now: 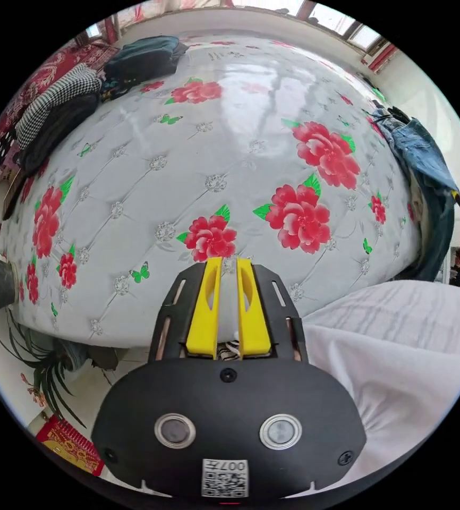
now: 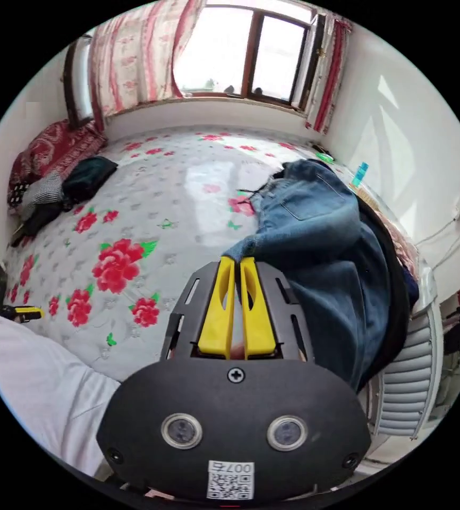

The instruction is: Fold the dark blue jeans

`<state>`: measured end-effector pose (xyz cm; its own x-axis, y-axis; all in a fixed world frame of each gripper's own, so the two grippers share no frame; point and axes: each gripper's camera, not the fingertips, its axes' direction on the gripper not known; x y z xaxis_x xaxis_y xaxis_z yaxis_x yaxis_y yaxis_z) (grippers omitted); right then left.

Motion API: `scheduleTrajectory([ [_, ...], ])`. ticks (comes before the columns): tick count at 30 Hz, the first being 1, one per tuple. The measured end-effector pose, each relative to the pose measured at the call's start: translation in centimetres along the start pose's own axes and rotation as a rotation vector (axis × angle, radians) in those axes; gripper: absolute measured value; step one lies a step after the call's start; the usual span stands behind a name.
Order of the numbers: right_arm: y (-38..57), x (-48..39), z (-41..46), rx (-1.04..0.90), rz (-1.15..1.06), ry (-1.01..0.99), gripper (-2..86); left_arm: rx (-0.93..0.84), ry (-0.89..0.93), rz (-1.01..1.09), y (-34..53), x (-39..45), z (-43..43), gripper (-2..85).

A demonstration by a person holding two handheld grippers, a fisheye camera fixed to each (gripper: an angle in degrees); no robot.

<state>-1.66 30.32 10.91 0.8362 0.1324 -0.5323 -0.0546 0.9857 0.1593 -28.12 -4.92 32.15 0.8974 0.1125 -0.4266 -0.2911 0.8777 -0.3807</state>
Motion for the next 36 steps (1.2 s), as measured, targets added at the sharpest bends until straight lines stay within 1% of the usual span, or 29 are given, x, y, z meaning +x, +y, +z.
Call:
scheduleTrajectory([
  [1,-2.4,-4.2,0.0,0.018,-0.047,-0.08,-0.1,0.044,0.046,0.04,0.2,-0.2,-0.6,7.8],
  [2,-3.6,-6.3,0.2,0.017,-0.069,-0.1,-0.1,0.087,0.087,0.063,0.6,-0.6,-1.3,9.5],
  [4,-7.3,-15.3,1.4,0.025,-0.193,-0.074,-0.2,0.158,0.132,0.075,1.5,-1.5,-2.4,10.6],
  [5,-8.0,-17.3,1.6,0.025,-0.214,-0.098,-0.2,0.207,0.154,0.074,2.4,-2.3,-3.0,10.8],
  [7,-10.2,-24.6,2.3,0.024,-0.281,-0.326,-0.2,0.263,0.186,0.071,4.0,-3.6,-3.6,11.0],
  [8,-10.4,-26.6,2.5,0.019,-0.309,-0.368,-0.2,0.291,0.211,0.076,5.0,-4.5,-3.8,11.4],
  [10,-10.6,-35.5,3.5,-0.038,-0.44,-0.526,-0.2,0.317,0.237,0.075,6.6,-6.0,-3.6,12.5],
  [11,-10.4,-37.8,3.7,-0.058,-0.482,-0.592,-0.1,0.318,0.258,0.071,7.5,-7.1,-3.3,13.3],
  [13,-8.5,-47.5,4.2,-0.157,-0.659,-0.842,0.1,0.314,0.302,0.055,8.7,-8.9,-2.6,15.3],
  [15,-6.8,-53.2,4.3,-0.24,-0.769,-0.969,0.5,0.297,0.335,0.027,9.6,-10.7,-2.0,17.2],
  [16,-5.8,-55.8,4.1,-0.271,-0.846,-0.996,0.9,0.293,0.322,-0.008,10.3,-11.9,-1.7,18.4],
  [18,-4.9,-57.2,3.8,-0.284,-0.942,-0.957,1.8,0.277,0.27,-0.078,11.5,-14.1,-1.3,19.2],
  [20,-4.7,-55.5,4.0,-0.216,-0.945,-0.877,3.2,0.283,0.301,-0.165,13.3,-17.2,-0.6,18.3],
  [22,-5.5,-50.4,6.1,-0.175,-0.822,-0.728,5.0,0.278,0.328,-0.226,14.5,-19.6,-0.1,18.0],
  [23,-5.7,-48.7,7.0,-0.176,-0.774,-0.684,5.4,0.278,0.328,-0.261,15.2,-21.0,0.1,17.4],
  [25,-5.9,-40.2,11.2,-0.229,-0.554,-0.527,7.4,0.276,0.337,-0.286,16.0,-22.8,0.3,17.0],
  [26,-5.8,-37.7,12.3,-0.248,-0.484,-0.488,7.9,0.273,0.337,-0.3,16.4,-24.0,0.2,17.0],
  [28,-4.8,-27.5,15.7,-0.326,-0.193,-0.368,10.0,0.289,0.331,-0.303,16.9,-25.6,-0.6,17.2],
  [29,-4.5,-25.2,16.2,-0.333,-0.128,-0.352,10.4,0.3,0.318,-0.3,17.1,-26.6,-1.2,17.2],
  [31,-3.1,-18.2,17.8,-0.343,0.09,-0.364,11.2,0.32,0.283,-0.299,17.2,-28.0,-2.5,17.1],
  [33,-2.4,-15.8,19.3,-0.36,0.183,-0.418,11.4,0.344,0.235,-0.291,17.0,-29.3,-4.1,16.5],
  [34,-2.1,-15.3,20.6,-0.374,0.219,-0.432,11.2,0.387,0.208,-0.283,16.8,-30.1,-5.4,16.0],
  [36,-1.8,-15.8,22.6,-0.397,0.242,-0.434,10.5,0.448,0.177,-0.263,16.4,-31.0,-7.4,15.0],
])
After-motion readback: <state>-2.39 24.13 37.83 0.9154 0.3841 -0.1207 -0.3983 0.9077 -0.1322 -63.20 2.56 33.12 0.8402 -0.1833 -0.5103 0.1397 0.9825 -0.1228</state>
